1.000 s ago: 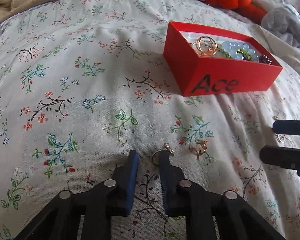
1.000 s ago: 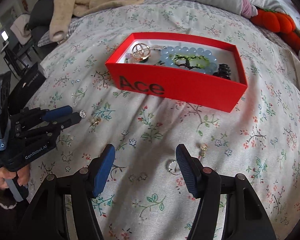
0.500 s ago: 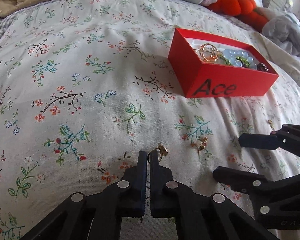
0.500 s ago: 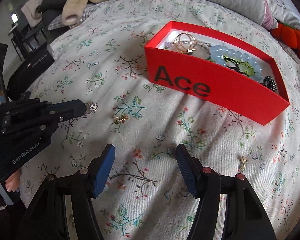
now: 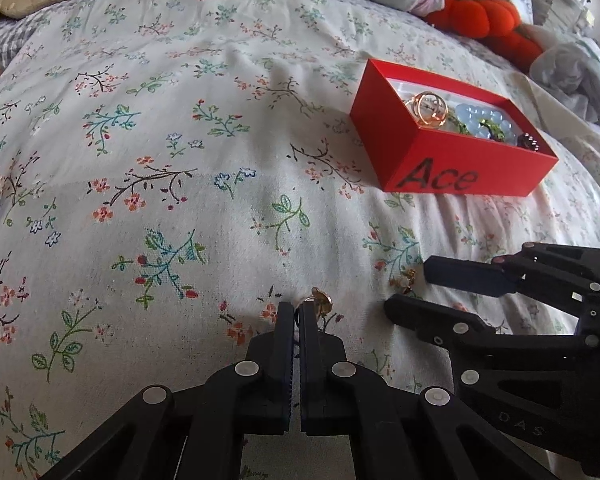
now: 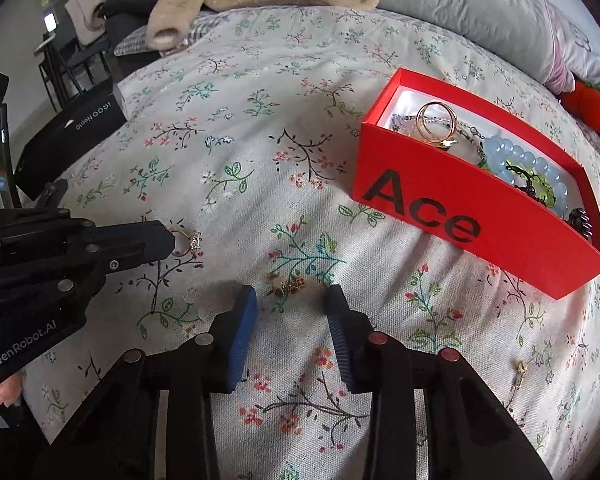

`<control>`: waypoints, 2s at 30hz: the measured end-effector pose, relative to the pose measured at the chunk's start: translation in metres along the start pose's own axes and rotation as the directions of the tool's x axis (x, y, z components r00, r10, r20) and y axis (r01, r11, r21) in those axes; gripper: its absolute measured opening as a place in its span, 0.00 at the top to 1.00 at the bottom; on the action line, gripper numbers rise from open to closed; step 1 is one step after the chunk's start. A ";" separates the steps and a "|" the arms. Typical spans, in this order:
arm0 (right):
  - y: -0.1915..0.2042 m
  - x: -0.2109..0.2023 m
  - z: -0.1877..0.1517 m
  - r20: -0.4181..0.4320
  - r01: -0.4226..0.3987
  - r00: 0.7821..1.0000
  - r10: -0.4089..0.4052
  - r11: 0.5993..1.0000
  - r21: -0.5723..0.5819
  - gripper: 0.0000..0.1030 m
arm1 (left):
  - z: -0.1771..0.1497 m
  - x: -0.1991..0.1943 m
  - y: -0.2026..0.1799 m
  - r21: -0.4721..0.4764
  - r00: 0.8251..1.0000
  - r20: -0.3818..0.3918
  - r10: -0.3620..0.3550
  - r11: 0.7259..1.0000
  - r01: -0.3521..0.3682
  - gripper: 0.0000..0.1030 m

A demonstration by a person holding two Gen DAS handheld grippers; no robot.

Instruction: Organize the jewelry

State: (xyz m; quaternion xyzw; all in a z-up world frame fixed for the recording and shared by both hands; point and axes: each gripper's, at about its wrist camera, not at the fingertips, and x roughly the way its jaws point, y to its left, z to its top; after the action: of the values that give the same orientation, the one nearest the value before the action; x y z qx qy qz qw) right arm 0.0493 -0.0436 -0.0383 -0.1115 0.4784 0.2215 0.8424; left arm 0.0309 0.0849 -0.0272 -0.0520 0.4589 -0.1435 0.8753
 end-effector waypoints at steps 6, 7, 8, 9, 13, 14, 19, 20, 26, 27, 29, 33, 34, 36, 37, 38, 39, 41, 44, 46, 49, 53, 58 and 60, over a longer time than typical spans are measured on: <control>0.005 0.002 0.004 0.018 0.016 1.000 -0.015 0.999 -0.028 0.79 | -0.001 -0.001 0.003 -0.015 1.000 -0.003 -0.003 1.000 0.003 1.00; 0.006 0.002 0.005 0.020 0.022 1.000 -0.022 0.999 -0.031 0.86 | -0.001 -0.001 0.003 -0.019 1.000 -0.004 -0.003 1.000 0.003 1.00; 0.007 0.003 0.007 0.019 0.030 0.999 -0.030 0.999 -0.034 0.89 | -0.001 -0.001 0.004 -0.022 1.000 -0.005 -0.004 1.000 0.004 1.00; 0.007 0.002 0.008 0.016 0.032 0.999 -0.032 0.999 -0.032 0.90 | -0.001 -0.002 0.004 -0.025 1.000 -0.004 -0.006 1.000 0.006 1.00; 0.001 -0.005 0.010 0.018 -0.005 1.000 0.005 1.000 -0.002 0.90 | 0.002 -0.006 0.006 -0.046 1.000 0.001 -0.015 0.999 0.015 1.00; -0.001 -0.007 0.011 0.019 -0.016 1.000 0.016 1.000 0.011 0.90 | 0.004 -0.007 0.006 -0.050 1.000 0.002 -0.018 0.999 0.018 1.00; -0.020 -0.026 0.011 0.048 -0.062 0.997 0.059 0.995 0.075 0.90 | 0.015 -0.017 -0.001 -0.046 0.999 0.037 -0.034 0.998 0.036 1.00; -0.025 -0.030 0.011 0.053 -0.069 0.997 0.065 0.994 0.087 0.90 | 0.017 -0.018 -0.003 -0.044 0.998 0.043 -0.039 0.998 0.041 1.00; -0.056 -0.053 0.006 0.081 -0.070 0.995 0.056 0.983 0.172 0.90 | 0.040 -0.029 -0.023 -0.040 0.994 0.079 -0.075 0.996 0.079 1.00; -0.062 -0.056 0.005 0.088 -0.062 0.995 0.046 0.980 0.189 0.90 | 0.044 -0.031 -0.028 -0.032 0.993 0.087 -0.080 0.996 0.083 1.00; -0.074 -0.063 0.004 0.100 -0.058 0.994 0.036 0.971 0.230 0.90 | 0.050 -0.035 -0.040 -0.016 0.991 0.098 -0.089 0.996 0.091 1.00; -0.099 -0.084 0.005 0.146 -0.093 0.988 0.051 0.949 0.300 0.90 | 0.062 -0.043 -0.061 -0.007 0.987 0.114 -0.113 0.993 0.115 1.00; -0.105 -0.089 0.005 0.159 -0.103 0.986 0.054 0.942 0.320 0.90 | 0.065 -0.044 -0.065 -0.008 0.986 0.118 -0.119 0.993 0.121 1.00; -0.119 -0.098 0.006 0.183 -0.126 0.981 0.062 0.924 0.361 0.90 | 0.069 -0.044 -0.071 -0.006 0.982 0.129 -0.136 0.990 0.137 1.00; -0.124 -0.102 0.005 0.192 -0.134 0.979 0.063 0.916 0.379 0.90 | 0.070 -0.043 -0.074 -0.006 0.981 0.131 -0.142 0.990 0.144 1.00; -0.130 -0.105 0.005 0.200 -0.137 0.978 0.060 0.908 0.396 0.90 | 0.071 -0.041 -0.076 -0.009 0.981 0.128 -0.146 0.989 0.149 1.00; -0.135 -0.107 0.005 0.206 -0.138 0.977 0.057 0.902 0.410 0.90 | 0.072 -0.037 -0.077 -0.014 0.981 0.120 -0.152 0.988 0.155 1.00; -0.144 -0.110 0.005 0.211 -0.141 0.976 0.051 0.890 0.434 0.90 | 0.075 -0.030 -0.078 -0.031 0.981 0.105 -0.165 0.985 0.169 1.00; -0.156 -0.110 0.006 0.211 -0.145 0.976 0.050 0.874 0.464 0.90 | 0.081 -0.019 -0.078 -0.065 0.976 0.090 -0.198 0.977 0.204 1.00; -0.163 -0.109 0.007 0.207 -0.142 0.977 0.047 0.867 0.478 0.90 | 0.086 -0.010 -0.077 -0.091 0.973 0.082 -0.216 0.971 0.223 1.00; -0.172 -0.105 0.008 0.196 -0.137 0.980 0.044 0.861 0.491 0.90 | 0.094 0.003 -0.078 -0.114 0.966 0.081 -0.246 0.960 0.254 1.00; -0.181 -0.096 0.011 0.180 -0.133 0.982 0.049 0.858 0.496 0.90 | 0.100 0.020 -0.078 -0.146 0.961 0.068 -0.267 0.951 0.274 1.00; -0.188 -0.086 0.011 0.157 -0.126 0.986 0.052 0.855 0.503 0.90 | 0.106 0.036 -0.078 -0.167 0.960 0.049 -0.277 0.945 0.282 1.00; -0.190 -0.084 0.011 0.152 -0.125 0.987 0.055 0.855 0.503 0.90 | 0.107 0.040 -0.078 -0.177 0.959 0.043 -0.279 0.943 0.282 1.00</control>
State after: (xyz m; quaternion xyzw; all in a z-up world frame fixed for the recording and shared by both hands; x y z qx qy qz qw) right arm 0.1117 -0.2282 0.0345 0.1530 0.4679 0.1328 0.8602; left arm 0.1240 -0.0058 0.0197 -0.1976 0.4504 -0.2238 0.8414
